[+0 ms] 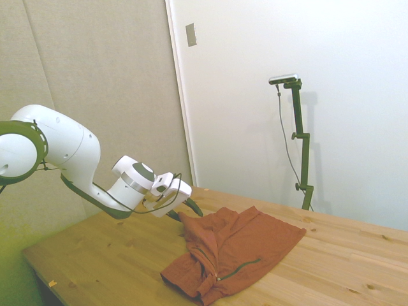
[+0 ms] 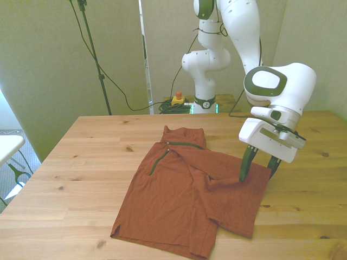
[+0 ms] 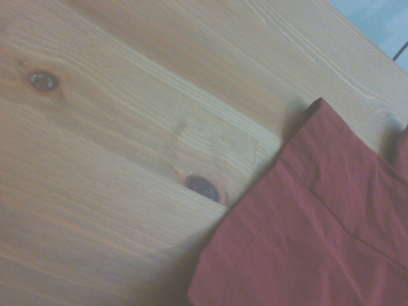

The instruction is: Fold the shorts

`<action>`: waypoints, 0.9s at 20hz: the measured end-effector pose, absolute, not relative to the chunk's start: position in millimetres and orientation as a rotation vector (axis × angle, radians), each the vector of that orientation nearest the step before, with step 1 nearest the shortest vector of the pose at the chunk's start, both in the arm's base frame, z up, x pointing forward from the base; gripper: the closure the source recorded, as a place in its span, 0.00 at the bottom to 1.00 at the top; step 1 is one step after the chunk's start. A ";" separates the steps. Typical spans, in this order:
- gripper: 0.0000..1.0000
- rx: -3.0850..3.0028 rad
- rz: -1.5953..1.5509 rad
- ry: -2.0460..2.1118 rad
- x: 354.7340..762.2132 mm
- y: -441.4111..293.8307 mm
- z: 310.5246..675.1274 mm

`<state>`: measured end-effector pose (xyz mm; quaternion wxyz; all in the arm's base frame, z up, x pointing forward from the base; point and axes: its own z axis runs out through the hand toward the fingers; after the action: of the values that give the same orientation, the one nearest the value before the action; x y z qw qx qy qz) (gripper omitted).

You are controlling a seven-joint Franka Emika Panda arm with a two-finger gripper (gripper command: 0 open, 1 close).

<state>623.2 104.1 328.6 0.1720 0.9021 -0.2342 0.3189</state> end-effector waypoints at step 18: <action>1.00 2.557 0.939 -0.650 628.7 102.4 324.7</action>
<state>628.7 102.4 324.7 0.1696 0.8999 -0.2288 0.3303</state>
